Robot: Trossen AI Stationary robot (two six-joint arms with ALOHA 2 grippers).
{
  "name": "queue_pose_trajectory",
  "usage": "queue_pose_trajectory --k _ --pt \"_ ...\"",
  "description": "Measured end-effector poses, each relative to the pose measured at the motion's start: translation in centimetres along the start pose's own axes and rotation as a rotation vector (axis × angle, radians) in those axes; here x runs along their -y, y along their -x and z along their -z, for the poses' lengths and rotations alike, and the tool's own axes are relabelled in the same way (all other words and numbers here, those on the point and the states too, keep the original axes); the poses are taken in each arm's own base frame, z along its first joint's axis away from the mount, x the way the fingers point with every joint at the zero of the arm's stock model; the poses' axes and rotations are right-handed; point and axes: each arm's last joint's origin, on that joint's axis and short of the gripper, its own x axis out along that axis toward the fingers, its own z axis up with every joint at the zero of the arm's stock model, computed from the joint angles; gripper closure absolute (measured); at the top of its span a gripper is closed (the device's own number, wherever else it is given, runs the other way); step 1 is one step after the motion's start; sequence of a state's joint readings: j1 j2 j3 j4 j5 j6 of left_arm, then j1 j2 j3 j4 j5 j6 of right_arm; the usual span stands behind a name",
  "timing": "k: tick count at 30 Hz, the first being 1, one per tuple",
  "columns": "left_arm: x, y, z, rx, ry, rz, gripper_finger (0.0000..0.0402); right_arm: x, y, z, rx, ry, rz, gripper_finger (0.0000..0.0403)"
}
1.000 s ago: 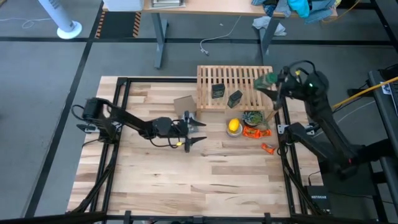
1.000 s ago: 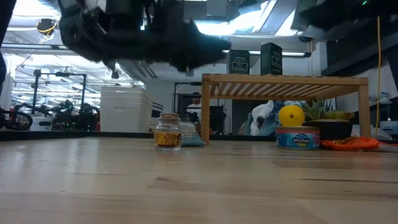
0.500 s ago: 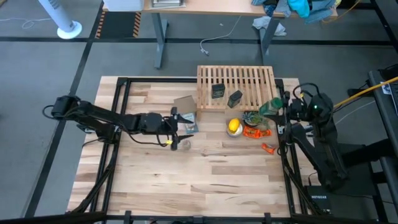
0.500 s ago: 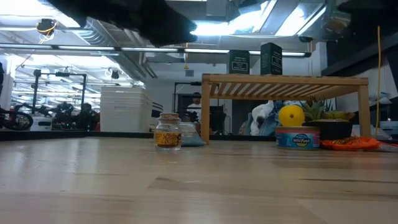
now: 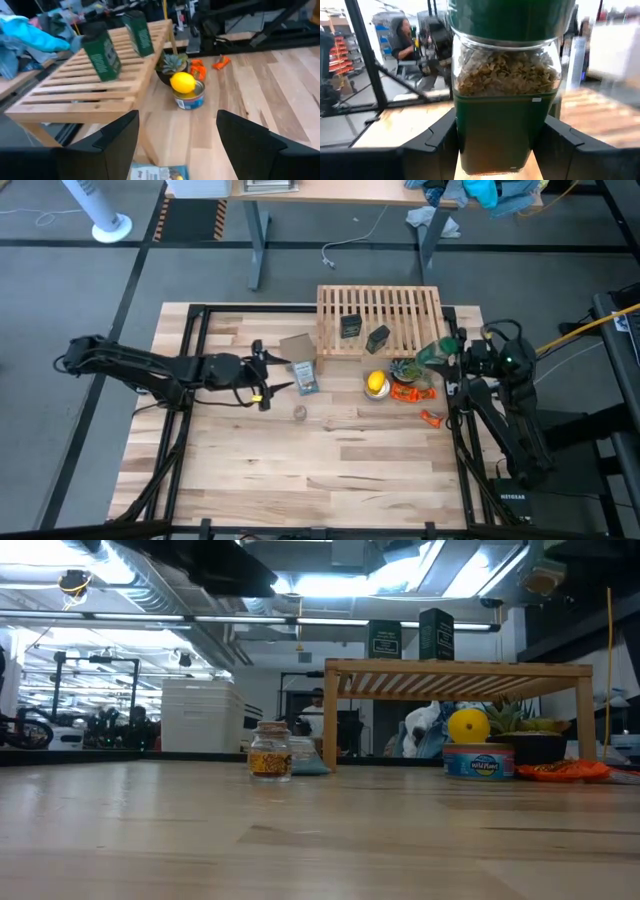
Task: Shelf spices
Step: Remove the green seasoning bottle from the shelf
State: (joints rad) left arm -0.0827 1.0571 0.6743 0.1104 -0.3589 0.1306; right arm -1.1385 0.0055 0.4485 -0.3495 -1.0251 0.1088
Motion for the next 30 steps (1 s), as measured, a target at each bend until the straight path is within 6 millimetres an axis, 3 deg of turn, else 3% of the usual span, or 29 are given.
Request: queue_pose_trajectory --k 7,16,24,30 --pt "-1.0 2.0 -0.5 0.0 0.004 -0.063 0.0141 0.3 -0.2 -0.8 0.082 0.007 0.007 0.02" --pt "-2.0 4.1 -0.7 0.0 0.044 -0.124 0.0141 1.1 -0.6 0.2 0.077 -0.018 0.022 0.02" --pt "-2.1 4.4 -0.8 0.008 0.055 -0.126 0.0141 1.2 -0.8 -1.8 0.183 0.016 -0.035 0.02" --pt "-2.5 4.3 -0.7 0.004 0.041 -0.143 0.0141 2.6 -1.7 -1.6 0.147 -0.061 -0.029 0.02"
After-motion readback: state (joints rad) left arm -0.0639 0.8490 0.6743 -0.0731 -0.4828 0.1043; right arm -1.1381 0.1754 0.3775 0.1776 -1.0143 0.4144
